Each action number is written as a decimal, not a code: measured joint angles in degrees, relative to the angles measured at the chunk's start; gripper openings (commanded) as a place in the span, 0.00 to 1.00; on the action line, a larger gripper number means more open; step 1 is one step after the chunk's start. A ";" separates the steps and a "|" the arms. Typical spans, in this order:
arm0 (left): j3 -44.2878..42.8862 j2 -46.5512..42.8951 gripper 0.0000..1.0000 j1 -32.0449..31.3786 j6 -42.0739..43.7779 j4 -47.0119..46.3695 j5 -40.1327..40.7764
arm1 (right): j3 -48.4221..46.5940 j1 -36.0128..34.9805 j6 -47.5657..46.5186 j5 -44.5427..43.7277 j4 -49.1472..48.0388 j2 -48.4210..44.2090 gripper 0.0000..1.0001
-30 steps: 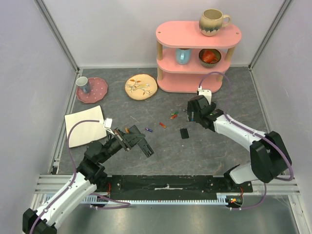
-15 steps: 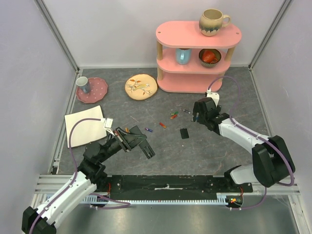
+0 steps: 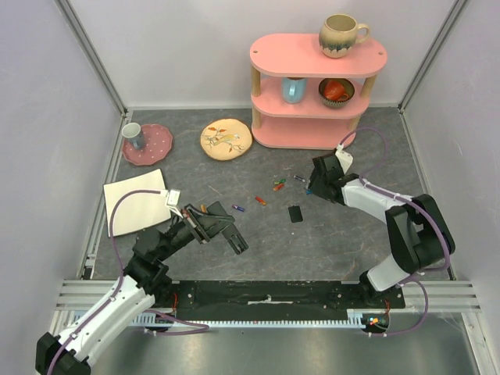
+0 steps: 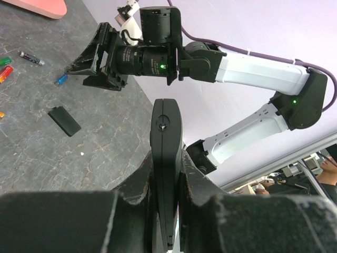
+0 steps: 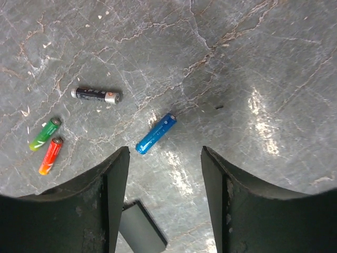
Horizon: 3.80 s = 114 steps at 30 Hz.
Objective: Load the batteries into the remote control
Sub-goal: Pick up the battery from the center of the board.
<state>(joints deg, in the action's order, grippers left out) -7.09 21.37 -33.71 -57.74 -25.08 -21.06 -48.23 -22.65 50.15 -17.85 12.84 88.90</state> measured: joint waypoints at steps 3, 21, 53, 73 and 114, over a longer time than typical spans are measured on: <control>0.00 -1.09 0.02 0.00 0.00 0.94 0.09 | -0.74 0.02 3.15 0.24 -0.44 1.99 0.58; 0.00 -2.82 0.02 0.00 0.39 2.82 1.64 | -1.99 2.58 9.79 0.70 -1.92 6.58 0.48; 0.15 -2.67 0.02 0.00 0.37 3.96 3.61 | -5.92 1.01 11.04 -0.02 4.04 8.79 0.44; 0.33 -4.98 0.02 0.00 0.39 6.51 4.52 | -9.62 -0.50 0.85 -3.19 8.41 11.47 0.47; 0.33 -3.50 0.02 0.00 0.37 9.22 4.52 | -8.02 -0.50 -11.82 -1.27 1.51 11.80 0.37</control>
<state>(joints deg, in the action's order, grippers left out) -6.76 17.87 -33.71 -57.36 -15.86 -16.53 -56.25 -23.16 38.33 -19.11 14.35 100.71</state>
